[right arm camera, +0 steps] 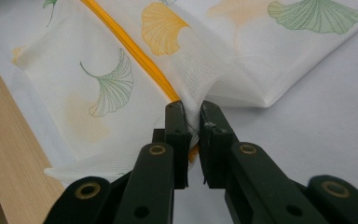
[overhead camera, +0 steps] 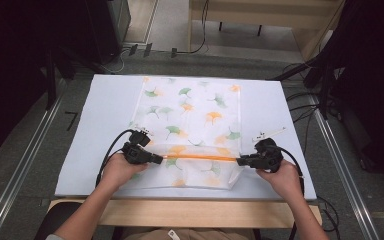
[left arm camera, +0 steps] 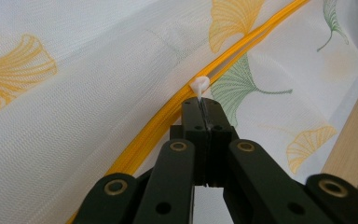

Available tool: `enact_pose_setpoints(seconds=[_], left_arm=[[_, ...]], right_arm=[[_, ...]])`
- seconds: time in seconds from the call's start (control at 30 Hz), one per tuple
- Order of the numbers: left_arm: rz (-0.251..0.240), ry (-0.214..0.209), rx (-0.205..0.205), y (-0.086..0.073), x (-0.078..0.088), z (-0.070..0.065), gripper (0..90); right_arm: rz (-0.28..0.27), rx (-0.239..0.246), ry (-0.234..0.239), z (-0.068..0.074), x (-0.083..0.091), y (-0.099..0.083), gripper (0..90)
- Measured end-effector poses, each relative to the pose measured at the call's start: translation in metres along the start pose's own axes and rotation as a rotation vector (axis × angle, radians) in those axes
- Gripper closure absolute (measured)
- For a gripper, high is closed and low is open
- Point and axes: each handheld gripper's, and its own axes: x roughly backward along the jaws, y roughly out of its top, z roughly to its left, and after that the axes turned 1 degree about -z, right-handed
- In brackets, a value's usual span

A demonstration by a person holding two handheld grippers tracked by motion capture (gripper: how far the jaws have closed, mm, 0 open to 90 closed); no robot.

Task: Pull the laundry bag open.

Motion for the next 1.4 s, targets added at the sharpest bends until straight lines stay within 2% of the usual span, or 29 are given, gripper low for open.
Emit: enact_pose_setpoints(seconds=[0.6,0.7,0.8,0.87,1.0,1.07,1.4], left_arm=[[-0.001,-0.006,0.011,-0.001,0.002,0.002,90.0],[-0.002,0.001,0.020,-0.004,0.005,0.005,90.0],[-0.024,0.007,0.055,-0.009,0.014,0.013,90.0],[-0.029,0.008,0.064,-0.011,0.019,0.017,90.0],[-0.017,0.027,0.073,-0.016,0.025,0.024,90.0],[-0.029,0.029,0.094,-0.019,0.029,0.028,90.0],[-0.024,0.024,0.097,-0.020,0.030,0.030,90.0]], right_arm=[[0.000,0.001,0.000,-0.002,0.000,0.000,85.0],[0.005,-0.004,0.001,-0.004,-0.001,0.001,85.0],[0.001,0.003,0.004,-0.006,-0.002,0.003,85.0],[0.008,-0.003,0.007,-0.008,-0.004,0.005,85.0],[0.016,-0.004,0.004,-0.008,-0.006,0.007,85.0],[0.017,-0.001,0.009,-0.008,-0.007,0.008,85.0],[0.020,0.002,0.010,-0.008,-0.007,0.009,85.0]])
